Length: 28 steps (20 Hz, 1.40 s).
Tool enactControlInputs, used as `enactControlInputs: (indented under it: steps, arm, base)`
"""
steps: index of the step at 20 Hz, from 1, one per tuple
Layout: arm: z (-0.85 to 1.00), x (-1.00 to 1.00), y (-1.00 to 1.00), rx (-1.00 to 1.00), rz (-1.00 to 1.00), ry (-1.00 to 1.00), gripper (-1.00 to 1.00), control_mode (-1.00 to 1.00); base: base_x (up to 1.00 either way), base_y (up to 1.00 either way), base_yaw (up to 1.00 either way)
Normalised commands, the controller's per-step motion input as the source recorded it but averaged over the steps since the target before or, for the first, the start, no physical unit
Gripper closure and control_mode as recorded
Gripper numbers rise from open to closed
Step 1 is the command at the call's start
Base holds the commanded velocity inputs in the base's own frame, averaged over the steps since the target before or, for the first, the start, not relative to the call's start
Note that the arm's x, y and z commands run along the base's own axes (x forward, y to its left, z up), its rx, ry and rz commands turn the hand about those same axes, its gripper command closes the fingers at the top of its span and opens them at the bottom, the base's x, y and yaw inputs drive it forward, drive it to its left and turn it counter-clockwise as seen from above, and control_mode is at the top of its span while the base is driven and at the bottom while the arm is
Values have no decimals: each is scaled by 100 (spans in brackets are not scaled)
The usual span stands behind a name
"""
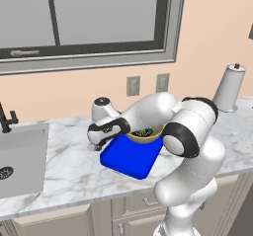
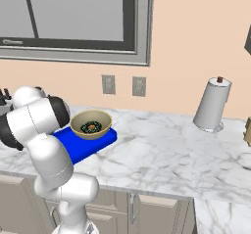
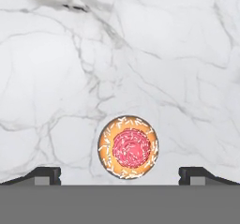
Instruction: Place the bowl with donut and the cupcake onto the tray.
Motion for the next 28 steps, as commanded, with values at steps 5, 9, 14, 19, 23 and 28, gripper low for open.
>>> enactControlInputs:
  steps: [5, 9, 14, 19, 23, 28]
  arm:
    - [-12, 7, 1, 0, 0, 1, -100, -100]
    - [-5, 6, 1, 0, 0, 4, -100, -100]
    - [-6, 10, 6, 0, 0, 4, -100, -100]
    - [-8, 6, 6, 0, 0, 4, -100, -100]
    - [-7, 0, 6, 0, 0, 5, -100, -100]
    - [-11, 3, 0, 0, 0, 1, -100, -100]
  base:
    - [0, 0, 0]
    - [0, 0, 0]
    - [0, 0, 0]
    - [0, 0, 0]
    - [0, 0, 0]
    - [0, 0, 0]
